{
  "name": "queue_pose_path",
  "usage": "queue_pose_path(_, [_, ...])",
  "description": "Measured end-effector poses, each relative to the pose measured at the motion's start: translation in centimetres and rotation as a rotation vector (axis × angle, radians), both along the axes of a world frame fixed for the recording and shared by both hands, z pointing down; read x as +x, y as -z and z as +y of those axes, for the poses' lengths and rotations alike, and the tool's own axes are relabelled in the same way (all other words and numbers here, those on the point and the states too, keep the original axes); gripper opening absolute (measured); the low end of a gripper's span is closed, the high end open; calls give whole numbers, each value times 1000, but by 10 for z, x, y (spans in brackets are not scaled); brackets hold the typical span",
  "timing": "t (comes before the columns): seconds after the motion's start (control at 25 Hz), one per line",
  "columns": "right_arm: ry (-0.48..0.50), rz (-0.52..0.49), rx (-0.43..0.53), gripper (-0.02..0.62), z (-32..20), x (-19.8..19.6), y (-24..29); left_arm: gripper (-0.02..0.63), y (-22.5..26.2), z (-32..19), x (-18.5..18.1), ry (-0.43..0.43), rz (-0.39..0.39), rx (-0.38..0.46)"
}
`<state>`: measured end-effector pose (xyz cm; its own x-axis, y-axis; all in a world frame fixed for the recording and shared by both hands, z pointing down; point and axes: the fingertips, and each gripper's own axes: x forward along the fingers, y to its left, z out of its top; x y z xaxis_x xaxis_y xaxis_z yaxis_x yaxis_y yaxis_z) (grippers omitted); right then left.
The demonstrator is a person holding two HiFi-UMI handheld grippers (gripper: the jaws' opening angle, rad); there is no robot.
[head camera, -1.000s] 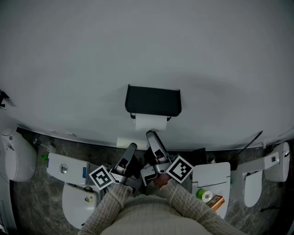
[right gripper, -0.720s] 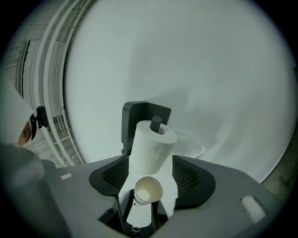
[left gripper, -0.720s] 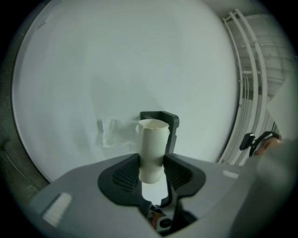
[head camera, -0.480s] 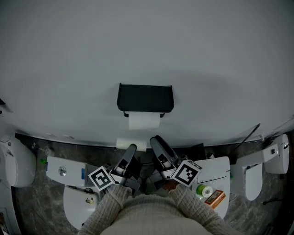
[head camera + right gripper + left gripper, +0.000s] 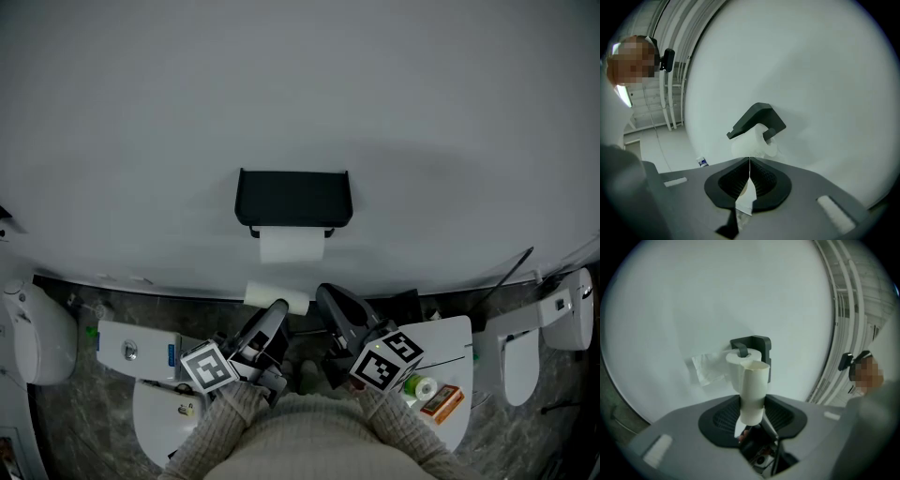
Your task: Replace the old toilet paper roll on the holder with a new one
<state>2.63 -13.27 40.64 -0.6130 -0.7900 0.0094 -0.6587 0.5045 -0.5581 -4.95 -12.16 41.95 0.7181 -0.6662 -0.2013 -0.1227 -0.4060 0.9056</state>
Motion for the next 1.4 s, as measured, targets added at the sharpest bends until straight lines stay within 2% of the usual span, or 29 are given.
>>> queue_pose_path(0.12, [-11, 26, 1, 0, 1, 3, -2, 153, -1, 0, 1, 1, -48, 19])
queue_pose_path(0.36, [-28, 72, 7, 0, 1, 6, -6, 153, -3, -2, 5, 3, -80, 29])
queue_pose_path(0.76, [-29, 80, -1, 0, -1, 5, -8, 153, -4, -3, 8, 19, -65, 24])
queue_pose_path(0.92, [-20, 88, 3, -1, -1, 3, -7, 153, -7, -5, 8, 16, -92, 34])
queue_pose_path(1.08, [-21, 84, -2, 0, -1, 4, -9, 153, -9, -3, 9, 19, -63, 8])
queue_pose_path(1.28, [-23, 83, -9, 0, -2, 5, -10, 153, -8, -5, 8, 23, -87, 22])
queue_pose_path(1.4, [-15, 95, -1, 0, -1, 4, -9, 155, -8, -5, 10, 20, -67, 8])
